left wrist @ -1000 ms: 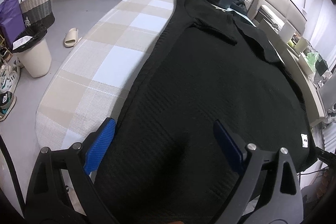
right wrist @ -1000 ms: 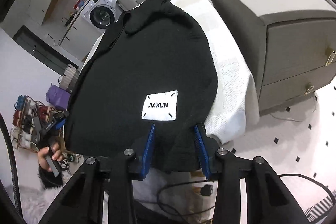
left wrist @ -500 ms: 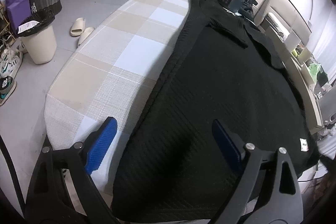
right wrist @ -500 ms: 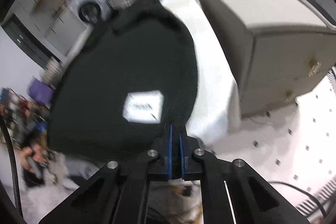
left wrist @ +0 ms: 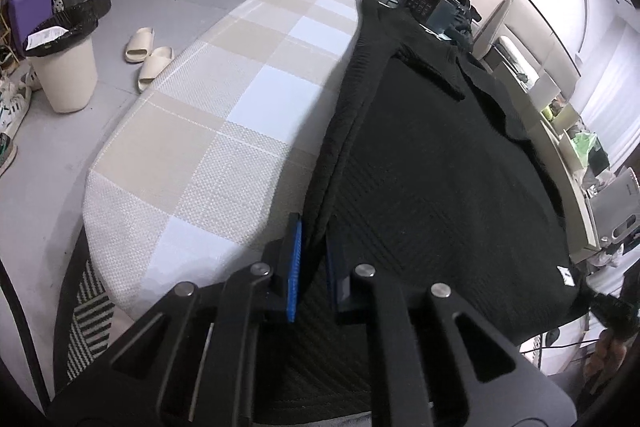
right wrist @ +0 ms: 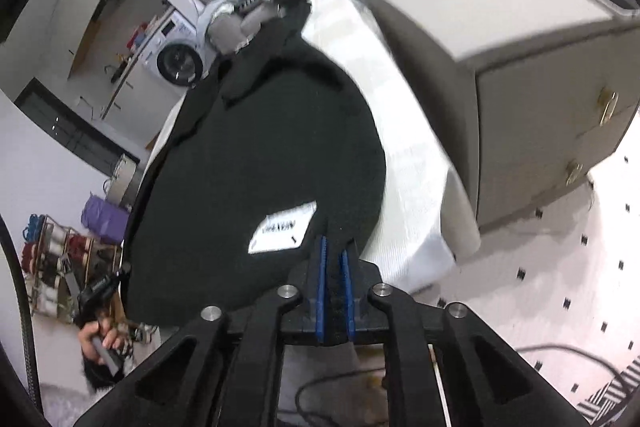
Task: Fold small clothes
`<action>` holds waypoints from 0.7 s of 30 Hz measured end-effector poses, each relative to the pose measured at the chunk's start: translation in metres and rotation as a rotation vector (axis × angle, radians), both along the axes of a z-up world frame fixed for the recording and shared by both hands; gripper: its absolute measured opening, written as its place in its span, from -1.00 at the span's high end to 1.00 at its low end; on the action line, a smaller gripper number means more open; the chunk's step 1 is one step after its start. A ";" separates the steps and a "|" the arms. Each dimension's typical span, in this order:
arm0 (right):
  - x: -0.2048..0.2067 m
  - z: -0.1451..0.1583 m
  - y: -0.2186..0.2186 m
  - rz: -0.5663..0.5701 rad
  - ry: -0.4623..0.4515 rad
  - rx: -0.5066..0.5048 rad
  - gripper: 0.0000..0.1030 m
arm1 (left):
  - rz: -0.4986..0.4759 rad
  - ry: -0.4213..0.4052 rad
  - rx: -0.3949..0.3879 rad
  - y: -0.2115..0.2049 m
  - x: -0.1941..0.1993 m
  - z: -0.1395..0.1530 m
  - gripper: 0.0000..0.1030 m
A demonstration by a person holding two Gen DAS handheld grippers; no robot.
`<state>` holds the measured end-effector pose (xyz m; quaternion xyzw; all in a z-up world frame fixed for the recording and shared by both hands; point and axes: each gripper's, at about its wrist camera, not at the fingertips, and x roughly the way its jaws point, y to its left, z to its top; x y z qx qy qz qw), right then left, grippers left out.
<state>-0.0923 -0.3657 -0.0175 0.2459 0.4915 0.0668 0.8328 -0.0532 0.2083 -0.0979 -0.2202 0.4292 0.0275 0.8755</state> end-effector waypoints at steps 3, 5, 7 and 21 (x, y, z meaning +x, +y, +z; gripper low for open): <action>-0.001 -0.013 -0.003 -0.002 0.043 -0.004 0.69 | 0.004 0.004 -0.026 0.002 0.000 -0.001 0.82; -0.002 -0.022 -0.003 0.014 0.079 0.004 0.56 | 0.000 0.010 -0.032 0.002 0.000 0.000 0.78; -0.004 -0.025 -0.005 0.025 0.059 0.012 0.49 | 0.000 0.010 -0.035 0.000 0.000 0.000 0.75; -0.024 0.002 -0.019 -0.111 -0.179 0.012 0.91 | -0.028 0.013 -0.064 -0.006 -0.003 -0.001 0.75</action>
